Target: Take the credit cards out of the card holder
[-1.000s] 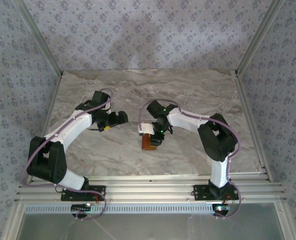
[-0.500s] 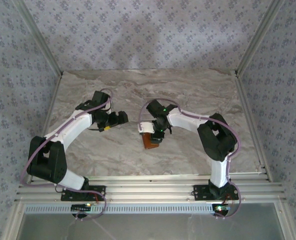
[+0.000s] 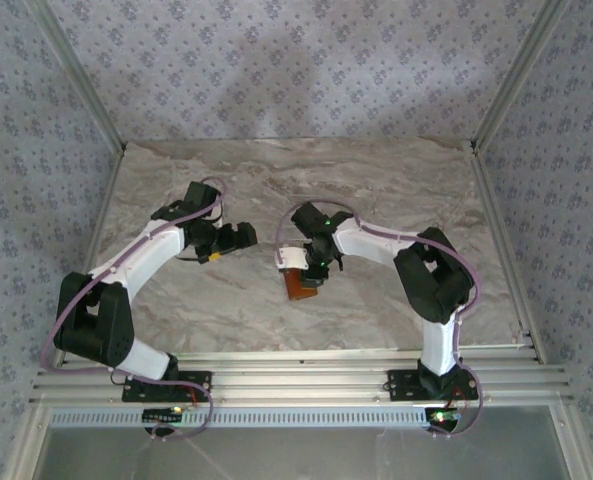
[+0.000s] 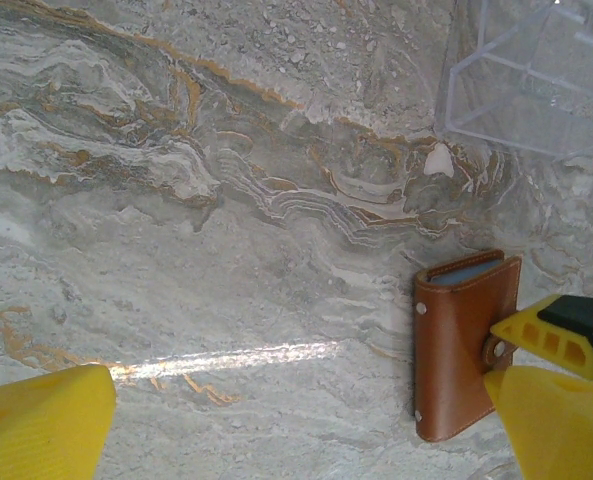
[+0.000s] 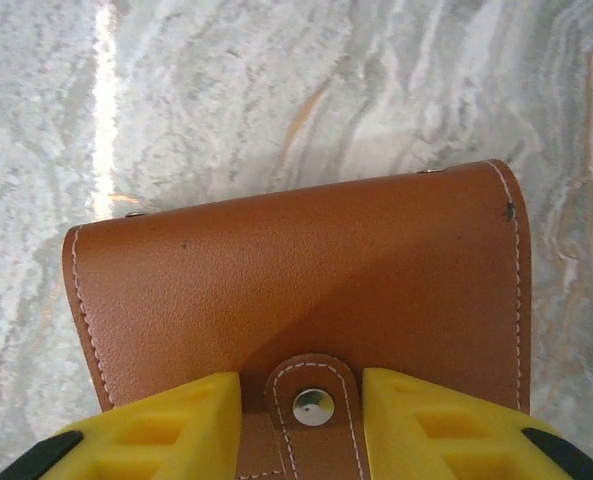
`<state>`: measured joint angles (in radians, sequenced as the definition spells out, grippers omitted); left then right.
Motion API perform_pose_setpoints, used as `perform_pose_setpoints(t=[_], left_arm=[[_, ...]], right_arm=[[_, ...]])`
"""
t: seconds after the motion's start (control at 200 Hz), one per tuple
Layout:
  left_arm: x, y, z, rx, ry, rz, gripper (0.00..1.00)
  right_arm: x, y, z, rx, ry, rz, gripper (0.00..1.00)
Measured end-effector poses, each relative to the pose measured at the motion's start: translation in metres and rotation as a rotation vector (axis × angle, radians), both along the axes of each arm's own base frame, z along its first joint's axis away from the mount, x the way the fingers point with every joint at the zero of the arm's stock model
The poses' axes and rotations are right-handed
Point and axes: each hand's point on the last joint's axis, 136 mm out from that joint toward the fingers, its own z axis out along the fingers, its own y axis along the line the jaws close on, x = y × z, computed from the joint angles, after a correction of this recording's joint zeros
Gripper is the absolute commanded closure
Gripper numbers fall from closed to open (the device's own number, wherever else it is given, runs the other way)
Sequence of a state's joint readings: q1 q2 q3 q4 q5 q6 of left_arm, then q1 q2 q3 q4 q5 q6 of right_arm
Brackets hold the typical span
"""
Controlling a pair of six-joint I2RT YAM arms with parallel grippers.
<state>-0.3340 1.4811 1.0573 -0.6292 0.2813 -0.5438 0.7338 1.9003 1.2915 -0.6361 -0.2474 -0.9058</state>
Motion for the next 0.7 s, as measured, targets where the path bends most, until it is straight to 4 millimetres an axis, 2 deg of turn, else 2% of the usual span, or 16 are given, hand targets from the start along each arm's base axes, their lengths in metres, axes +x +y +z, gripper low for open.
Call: perform_pose_setpoints(t=[0.165, 0.31, 0.7], left_arm=[[0.0, 0.0, 0.0, 0.0, 0.001, 0.0, 0.02], [0.0, 0.0, 0.0, 0.001, 0.001, 0.0, 0.01], [0.0, 0.0, 0.0, 0.0, 0.002, 0.0, 0.02]], right_arm=[[-0.013, 0.002, 0.0, -0.004, 0.046, -0.005, 0.56], [-0.016, 0.002, 0.005, 0.003, 0.05, -0.014, 0.49], [-0.015, -0.001, 0.005, -0.019, 0.012, 0.026, 0.5]])
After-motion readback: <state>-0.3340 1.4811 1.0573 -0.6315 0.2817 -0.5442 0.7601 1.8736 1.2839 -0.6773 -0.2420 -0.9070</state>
